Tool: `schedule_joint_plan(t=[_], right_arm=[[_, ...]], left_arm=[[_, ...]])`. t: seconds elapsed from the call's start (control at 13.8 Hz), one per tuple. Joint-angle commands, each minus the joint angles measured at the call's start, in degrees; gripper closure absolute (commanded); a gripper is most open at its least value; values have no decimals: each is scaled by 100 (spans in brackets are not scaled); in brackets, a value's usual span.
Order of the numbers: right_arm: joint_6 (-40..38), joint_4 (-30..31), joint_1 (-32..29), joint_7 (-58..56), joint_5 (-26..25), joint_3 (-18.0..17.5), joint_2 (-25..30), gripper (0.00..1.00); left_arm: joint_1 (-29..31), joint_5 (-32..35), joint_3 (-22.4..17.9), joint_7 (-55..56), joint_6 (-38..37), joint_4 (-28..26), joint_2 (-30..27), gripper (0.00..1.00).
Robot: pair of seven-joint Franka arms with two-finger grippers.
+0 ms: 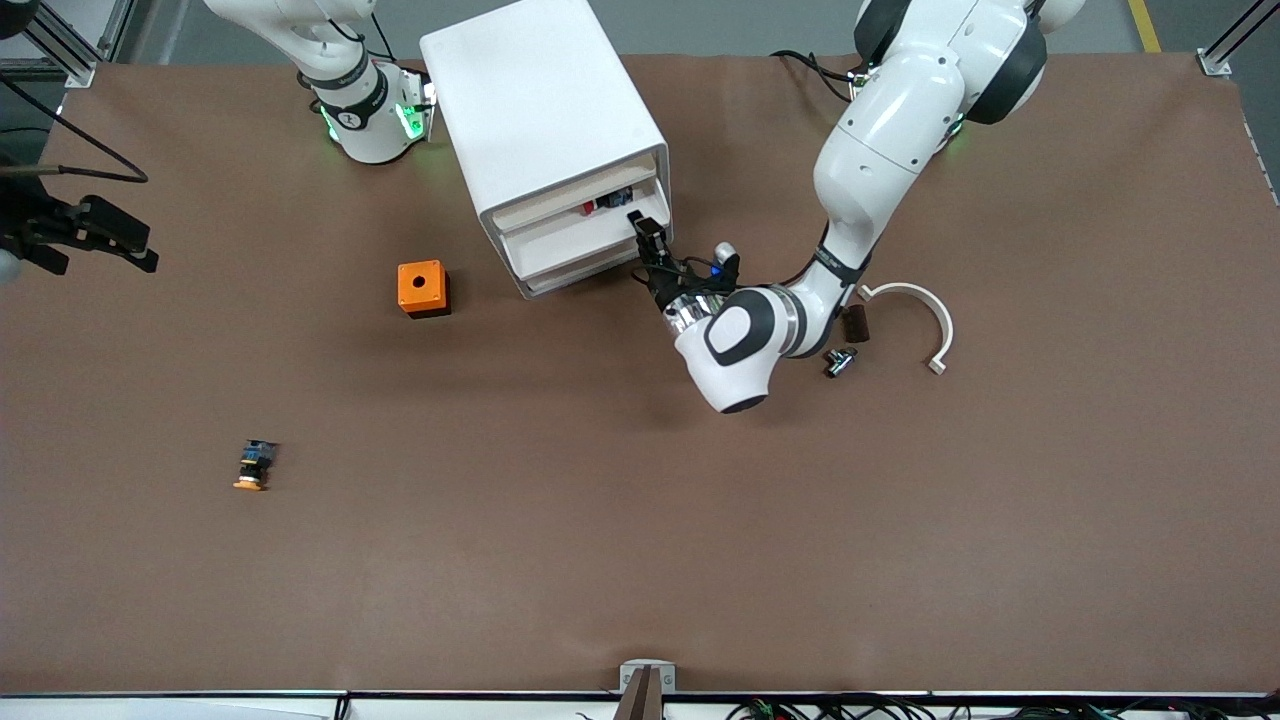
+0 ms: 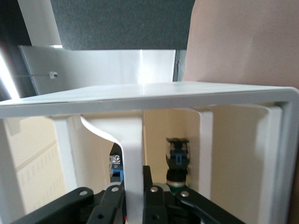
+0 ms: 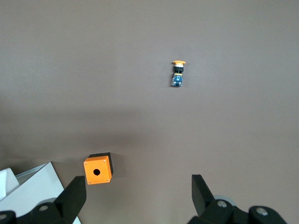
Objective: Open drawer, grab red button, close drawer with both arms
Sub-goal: 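Pull the drawer open with the left gripper while the right gripper approaches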
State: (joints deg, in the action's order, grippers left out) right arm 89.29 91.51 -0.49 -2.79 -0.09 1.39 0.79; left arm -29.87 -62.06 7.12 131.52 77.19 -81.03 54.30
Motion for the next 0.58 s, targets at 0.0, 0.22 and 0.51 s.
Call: schedule_joint_plan(t=[0.0, 0.22, 0.51], right_arm=[[96, -98, -21, -47, -8, -16, -402, 0], [465, -150, -74, -160, -61, -7, -1044, 0], [422, -212, 74, 747, 97, -51, -1063, 0]], left_arm=[[201, -315, 35, 84, 94, 149, 80, 94], [394, -342, 35, 102, 155, 158, 80, 93], [658, -342, 35, 84, 349, 210, 80, 92]])
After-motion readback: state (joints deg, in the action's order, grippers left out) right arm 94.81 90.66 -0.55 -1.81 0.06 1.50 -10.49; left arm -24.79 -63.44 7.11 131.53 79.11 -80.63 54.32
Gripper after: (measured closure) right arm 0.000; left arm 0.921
